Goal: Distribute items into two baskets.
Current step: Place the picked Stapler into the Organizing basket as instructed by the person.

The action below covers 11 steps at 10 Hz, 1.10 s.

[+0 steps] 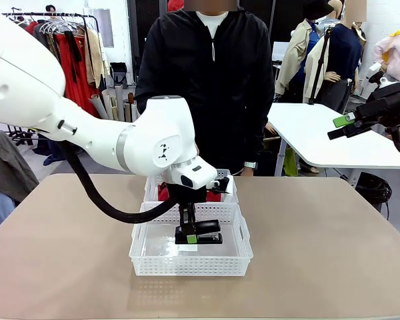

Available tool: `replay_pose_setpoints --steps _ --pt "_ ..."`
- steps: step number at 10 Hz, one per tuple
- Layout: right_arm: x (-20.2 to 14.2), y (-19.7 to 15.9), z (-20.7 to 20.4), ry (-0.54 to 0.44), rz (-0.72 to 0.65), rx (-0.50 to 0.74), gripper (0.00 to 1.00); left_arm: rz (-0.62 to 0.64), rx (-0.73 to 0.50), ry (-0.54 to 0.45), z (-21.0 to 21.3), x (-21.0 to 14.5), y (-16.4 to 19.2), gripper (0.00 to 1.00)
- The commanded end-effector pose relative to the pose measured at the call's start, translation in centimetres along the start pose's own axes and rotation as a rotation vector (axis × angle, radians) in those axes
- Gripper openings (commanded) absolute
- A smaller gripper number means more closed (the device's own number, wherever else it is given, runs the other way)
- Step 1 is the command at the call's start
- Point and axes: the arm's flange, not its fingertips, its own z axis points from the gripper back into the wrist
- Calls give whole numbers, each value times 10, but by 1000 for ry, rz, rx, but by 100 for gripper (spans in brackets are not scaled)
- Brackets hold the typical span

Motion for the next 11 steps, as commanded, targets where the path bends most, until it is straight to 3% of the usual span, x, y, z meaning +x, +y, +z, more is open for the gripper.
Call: replay_pose_setpoints --steps 1,10,11 --pt "0 2 1 -1 1 0 100 -42 9 2 -5 4 7 0" --pt "0 2 1 -1 1 0 100 -25 -17 33 -36 -5 13 0" --pt "0 2 1 -1 1 0 100 -21 -21 35 -35 -6 13 5"
